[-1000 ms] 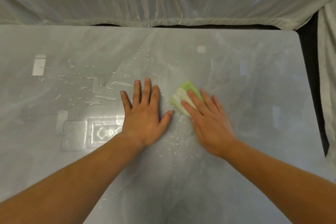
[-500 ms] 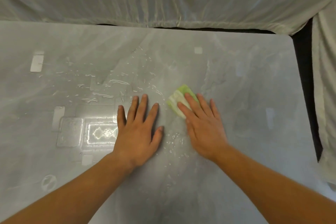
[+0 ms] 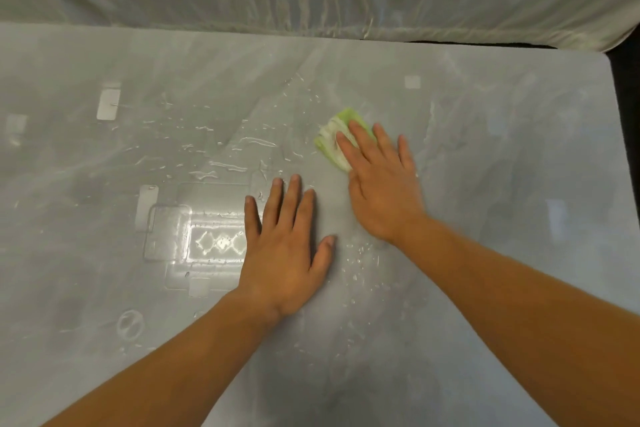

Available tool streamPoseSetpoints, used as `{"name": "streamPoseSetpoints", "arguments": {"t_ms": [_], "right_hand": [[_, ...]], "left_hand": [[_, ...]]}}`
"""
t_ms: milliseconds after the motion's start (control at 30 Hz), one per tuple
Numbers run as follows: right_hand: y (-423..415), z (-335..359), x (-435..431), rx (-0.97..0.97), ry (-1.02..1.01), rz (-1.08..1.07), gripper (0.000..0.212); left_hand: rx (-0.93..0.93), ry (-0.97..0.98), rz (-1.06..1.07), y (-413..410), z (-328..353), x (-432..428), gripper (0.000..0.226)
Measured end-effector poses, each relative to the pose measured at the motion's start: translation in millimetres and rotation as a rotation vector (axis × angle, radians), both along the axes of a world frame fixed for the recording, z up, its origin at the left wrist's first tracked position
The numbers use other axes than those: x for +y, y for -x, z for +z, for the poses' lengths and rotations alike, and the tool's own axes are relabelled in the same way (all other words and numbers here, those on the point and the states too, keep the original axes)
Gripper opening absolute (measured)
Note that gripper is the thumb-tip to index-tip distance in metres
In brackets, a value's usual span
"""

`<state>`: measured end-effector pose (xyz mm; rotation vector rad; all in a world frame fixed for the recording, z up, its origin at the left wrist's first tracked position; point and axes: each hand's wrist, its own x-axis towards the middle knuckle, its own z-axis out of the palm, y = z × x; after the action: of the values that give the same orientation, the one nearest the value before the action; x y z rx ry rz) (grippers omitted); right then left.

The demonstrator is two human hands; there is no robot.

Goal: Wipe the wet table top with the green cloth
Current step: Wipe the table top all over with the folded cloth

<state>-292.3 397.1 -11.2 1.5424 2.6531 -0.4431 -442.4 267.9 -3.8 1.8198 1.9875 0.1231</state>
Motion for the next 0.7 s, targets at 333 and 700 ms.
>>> {"name": "streamPoseSetpoints", "arguments": {"t_ms": [333, 700], "right_hand": [[-64.8, 0.0, -51.7, -0.054, -0.027, 0.207, 0.05], [-104.1, 0.0, -87.3, 0.021, 0.008, 0.079, 0.052]], "left_hand": [[0.094, 0.054, -0.096, 8.6, 3.6, -31.5, 0.07], [0.155, 0.091, -0.099, 1.0, -2.4, -43.6, 0.069]]}}
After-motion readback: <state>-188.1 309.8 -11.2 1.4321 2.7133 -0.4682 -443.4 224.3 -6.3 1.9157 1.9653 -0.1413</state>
